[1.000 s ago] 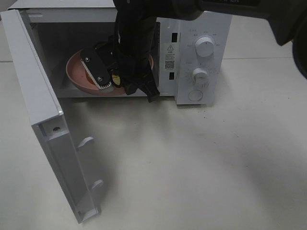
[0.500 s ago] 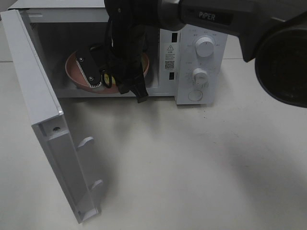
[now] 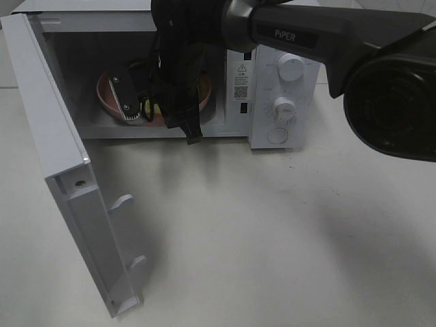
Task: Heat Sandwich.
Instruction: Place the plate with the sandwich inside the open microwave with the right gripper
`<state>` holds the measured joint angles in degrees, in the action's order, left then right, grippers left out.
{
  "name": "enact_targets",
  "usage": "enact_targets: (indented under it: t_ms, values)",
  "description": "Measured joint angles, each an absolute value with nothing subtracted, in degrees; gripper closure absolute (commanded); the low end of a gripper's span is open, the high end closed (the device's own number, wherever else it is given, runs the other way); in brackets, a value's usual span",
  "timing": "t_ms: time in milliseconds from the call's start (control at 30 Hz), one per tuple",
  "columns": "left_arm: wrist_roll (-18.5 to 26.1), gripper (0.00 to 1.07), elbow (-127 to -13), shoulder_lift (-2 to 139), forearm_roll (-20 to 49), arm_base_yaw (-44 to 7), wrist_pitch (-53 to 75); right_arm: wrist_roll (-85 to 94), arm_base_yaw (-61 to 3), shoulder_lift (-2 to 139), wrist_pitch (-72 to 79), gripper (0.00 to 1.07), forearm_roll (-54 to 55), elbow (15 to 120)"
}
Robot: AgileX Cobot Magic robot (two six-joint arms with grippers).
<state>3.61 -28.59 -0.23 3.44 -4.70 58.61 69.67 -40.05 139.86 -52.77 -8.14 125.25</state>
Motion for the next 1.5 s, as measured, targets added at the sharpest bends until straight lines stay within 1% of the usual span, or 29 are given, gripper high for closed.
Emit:
enact_targets:
  t_ms: [333, 467, 533, 567, 633, 667, 700, 767, 800, 833, 933, 967, 1000, 1067, 1267, 1500]
  values:
    - [3.61, 0.03, -28.59, -0.23, 3.44, -4.7, 58.61, 68.24, -40.05, 139.86, -51.57, 1.0, -8.08, 125.31]
    - [3.61, 0.03, -28.59, -0.23, 3.44, -4.7, 58.61, 66.69, -40.05, 139.86, -51.22, 0.93, -8.25, 125.31]
    - [3.61, 0.03, -28.59, -0.23, 3.44, -4.7, 58.61, 65.83, -40.05, 139.86, -50.76, 0.91, -8.54, 125.31]
    - [3.61, 0.03, -28.59, -0.23, 3.44, -4.7, 58.61, 65.49, -40.05, 139.86, -50.71, 0.84, -8.71, 125.31]
    - [3.61, 0.03, -28.59, -0.23, 3.44, -4.7, 58.61, 64.57, -40.05, 139.86, -50.42, 0.75, -8.77, 125.31]
    - [3.61, 0.03, -28.59, -0.23, 3.44, -4.7, 58.61, 64.57, -40.05, 139.86, -50.42, 0.75, -8.77, 125.31]
    - [3.61, 0.03, -28.59, -0.23, 3.44, -4.7, 58.61, 63.48, -40.05, 139.86, -50.13, 0.65, -8.82, 125.31]
    - [3.61, 0.03, -28.59, -0.23, 3.44, -4.7, 58.61, 62.22, -40.05, 139.86, -49.62, 0.55, -8.82, 125.31]
    - [3.61, 0.03, -28.59, -0.23, 3.44, -4.7, 58.61, 62.22, -40.05, 139.86, -49.62, 0.55, -8.82, 125.31]
    - [3.61, 0.03, -28.59, -0.23, 3.44, -4.7, 58.61, 61.19, -40.05, 139.86, -49.56, 0.43, -8.82, 125.31]
    - [3.61, 0.03, -28.59, -0.23, 3.44, -4.7, 58.61, 59.82, -40.05, 139.86, -49.33, 0.3, -8.82, 125.31]
    - [3.61, 0.03, -28.59, -0.23, 3.44, -4.7, 58.61, 59.82, -40.05, 139.86, -49.33, 0.3, -8.82, 125.31]
    - [3.61, 0.03, -28.59, -0.23, 3.44, -4.7, 58.61, 59.24, -40.05, 139.86, -48.82, 0.25, -8.82, 125.31]
    - [3.61, 0.03, -28.59, -0.23, 3.44, -4.7, 58.61, 58.79, -40.05, 139.86, -48.41, 0.23, -8.82, 125.31]
    - [3.61, 0.03, -28.59, -0.23, 3.44, -4.7, 58.61, 57.75, -40.05, 139.86, -47.44, 0.24, -8.82, 125.25]
    - [3.61, 0.03, -28.59, -0.23, 3.44, -4.7, 58.61, 56.72, -40.05, 136.48, -42.86, 0.26, -9.57, 119.58]
